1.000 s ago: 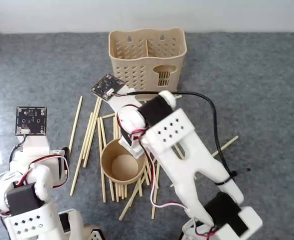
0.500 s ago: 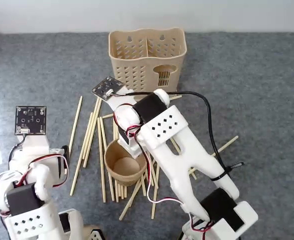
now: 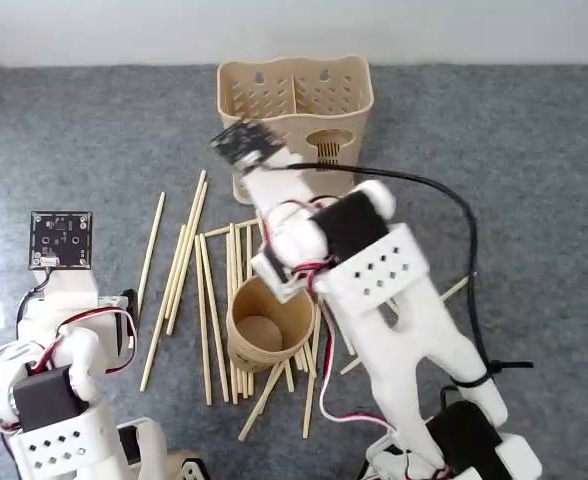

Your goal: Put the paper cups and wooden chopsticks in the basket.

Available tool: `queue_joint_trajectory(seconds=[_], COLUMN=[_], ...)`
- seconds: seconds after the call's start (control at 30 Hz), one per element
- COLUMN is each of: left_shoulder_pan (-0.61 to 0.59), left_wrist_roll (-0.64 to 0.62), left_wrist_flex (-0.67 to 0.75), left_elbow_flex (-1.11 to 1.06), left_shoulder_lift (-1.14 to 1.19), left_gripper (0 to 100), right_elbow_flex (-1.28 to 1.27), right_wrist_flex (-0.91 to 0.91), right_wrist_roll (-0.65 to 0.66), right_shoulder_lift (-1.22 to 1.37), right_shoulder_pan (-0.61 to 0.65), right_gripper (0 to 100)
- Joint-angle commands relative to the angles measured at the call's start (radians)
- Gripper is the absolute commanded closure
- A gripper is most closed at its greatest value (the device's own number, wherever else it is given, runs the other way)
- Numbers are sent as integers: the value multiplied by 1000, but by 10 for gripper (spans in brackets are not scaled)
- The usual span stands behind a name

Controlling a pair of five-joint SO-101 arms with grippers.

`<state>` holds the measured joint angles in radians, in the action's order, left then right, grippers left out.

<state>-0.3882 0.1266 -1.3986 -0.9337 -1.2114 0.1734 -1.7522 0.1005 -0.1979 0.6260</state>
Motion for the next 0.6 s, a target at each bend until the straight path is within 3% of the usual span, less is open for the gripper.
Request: queue_joint_trajectory(seconds=[0.0, 0.57], left_shoulder_pan=[0, 0], left_wrist_roll=[8, 8], left_wrist_flex=[23, 23], left_elbow_flex=[4, -2], left_shoulder_lift=[3, 3], left_gripper=[786, 786], right_elbow_flex=[-37, -72], right_wrist_flex=[-38, -19], right_wrist_roll=[-8, -54], right_shoulder_lift=[-13, 251], right_shoulder_pan=[-45, -36], right_gripper=[712, 713])
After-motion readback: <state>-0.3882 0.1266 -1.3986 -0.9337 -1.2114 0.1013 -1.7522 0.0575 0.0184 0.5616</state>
